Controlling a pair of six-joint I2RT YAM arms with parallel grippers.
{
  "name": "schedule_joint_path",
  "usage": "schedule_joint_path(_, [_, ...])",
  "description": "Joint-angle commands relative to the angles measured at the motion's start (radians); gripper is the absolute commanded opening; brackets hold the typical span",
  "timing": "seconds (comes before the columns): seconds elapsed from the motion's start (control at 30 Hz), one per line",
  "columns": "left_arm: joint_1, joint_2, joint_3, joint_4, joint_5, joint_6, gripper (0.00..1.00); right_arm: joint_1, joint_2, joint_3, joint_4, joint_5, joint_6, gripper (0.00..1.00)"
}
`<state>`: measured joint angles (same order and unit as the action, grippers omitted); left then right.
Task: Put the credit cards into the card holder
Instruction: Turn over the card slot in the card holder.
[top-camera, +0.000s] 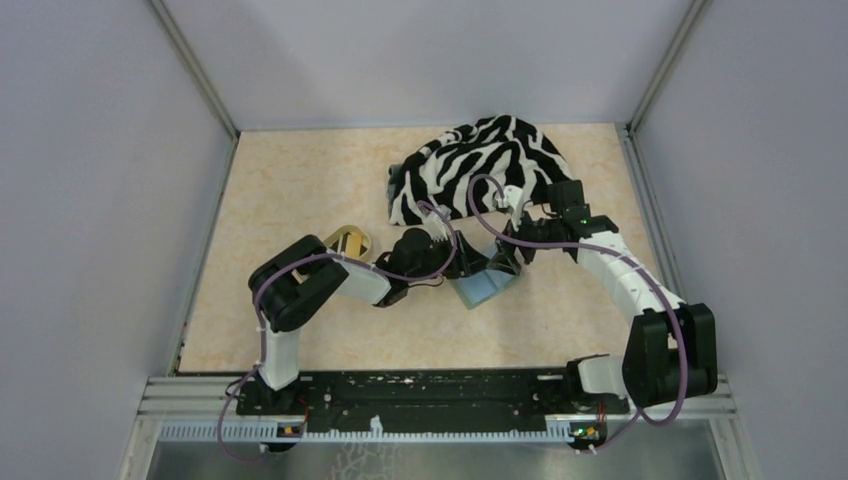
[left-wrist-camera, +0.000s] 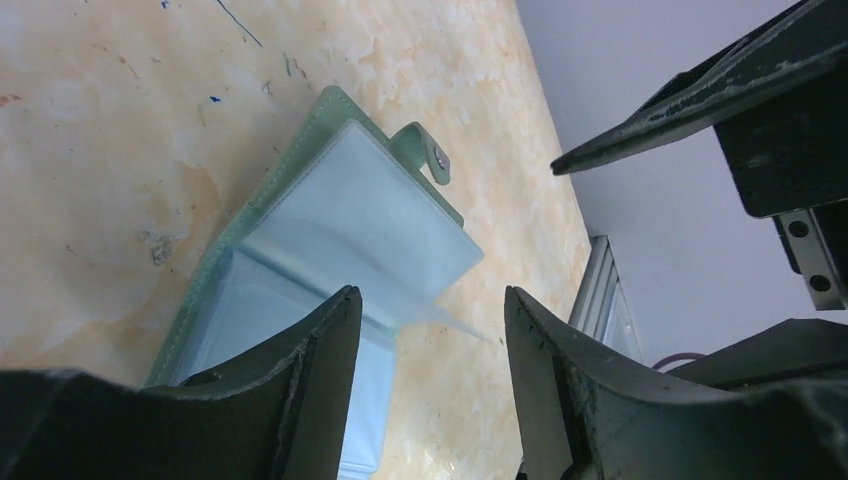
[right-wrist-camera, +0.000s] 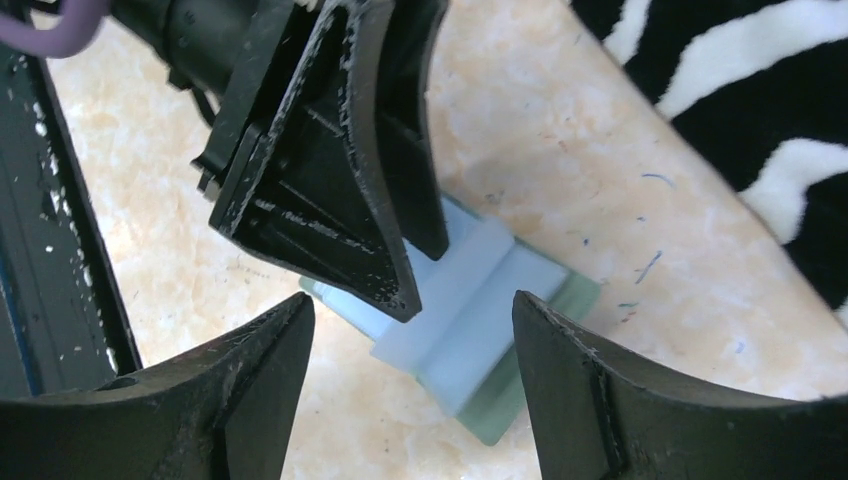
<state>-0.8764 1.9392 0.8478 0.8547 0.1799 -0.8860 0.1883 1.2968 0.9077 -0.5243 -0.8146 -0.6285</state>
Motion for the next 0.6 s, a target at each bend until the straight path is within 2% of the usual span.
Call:
schedule_joint_path(0.0, [0.026, 0.075, -0.001, 0.216, 0.135, -0.064, 0.62, -0.001, 0.010, -0.015, -0.002, -0.079, -0.092, 0.72])
schedule_joint_path(0.13, [0.030, 0.105, 0.034, 0.205, 0.141, -0.071, 0.60, -0.001, -0.018, -0.044, -0.010, -0.136, -0.166, 0.68])
schedule_joint_path(0.33, [0.033, 0.152, 0.106, 0.142, 0.133, -0.093, 0.46, 0.000, -0.037, -0.070, -0.114, -0.243, -0.393, 0.39])
schedule_joint_path(0.47, [0.036, 0.173, 0.145, 0.117, 0.129, -0.112, 0.42, 0.000, -0.037, -0.079, -0.146, -0.253, -0.467, 0.31])
schedule_joint_path(0.57, [0.036, 0.187, 0.172, 0.084, 0.121, -0.114, 0.41, 0.003, -0.033, -0.096, -0.099, -0.199, -0.444, 0.26])
